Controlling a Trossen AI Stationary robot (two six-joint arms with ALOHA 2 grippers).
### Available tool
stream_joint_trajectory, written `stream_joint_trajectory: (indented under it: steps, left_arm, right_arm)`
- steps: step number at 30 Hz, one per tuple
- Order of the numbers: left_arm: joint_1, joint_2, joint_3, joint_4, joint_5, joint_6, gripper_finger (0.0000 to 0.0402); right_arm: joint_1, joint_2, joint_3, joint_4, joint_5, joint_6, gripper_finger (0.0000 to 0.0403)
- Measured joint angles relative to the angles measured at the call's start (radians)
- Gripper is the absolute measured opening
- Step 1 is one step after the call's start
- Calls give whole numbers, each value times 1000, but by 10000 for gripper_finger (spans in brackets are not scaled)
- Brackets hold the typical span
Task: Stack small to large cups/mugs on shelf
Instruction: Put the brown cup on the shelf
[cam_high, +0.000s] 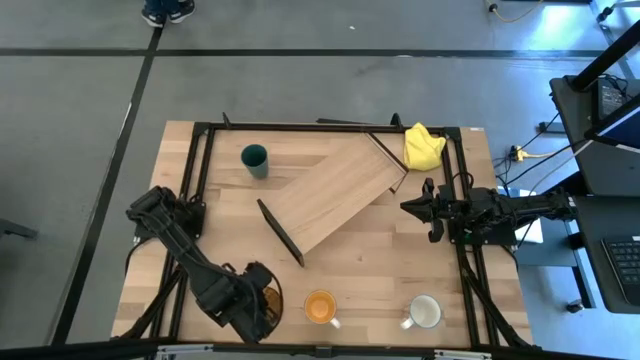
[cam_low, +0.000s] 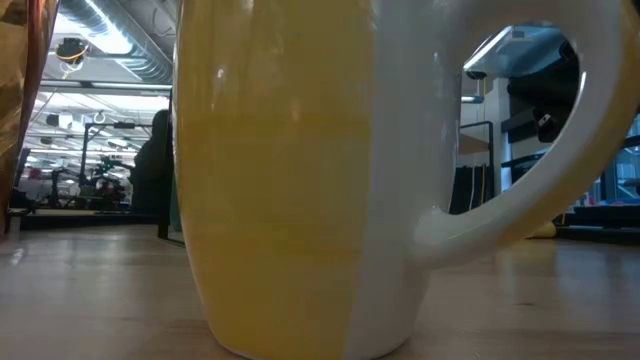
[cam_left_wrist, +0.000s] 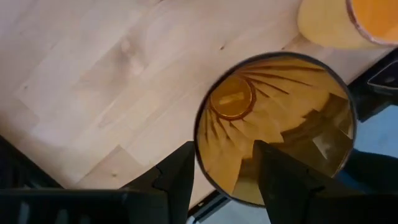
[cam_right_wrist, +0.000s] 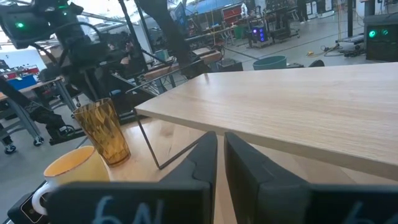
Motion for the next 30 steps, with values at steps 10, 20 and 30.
stream_joint_trajectory:
  steps: [10, 20, 30]
  left_arm:
    - [-17, 90, 0, -23, 31, 31, 155]
    - [-9, 96, 13, -71, 51, 29, 97]
    - [55, 98, 100, -145, 52, 176, 5]
  right_arm:
    - [0, 0, 0, 0, 0, 0, 32]
    - [0, 0, 0, 0, 0, 0, 32]
    - [0, 0, 0, 0, 0, 0, 32]
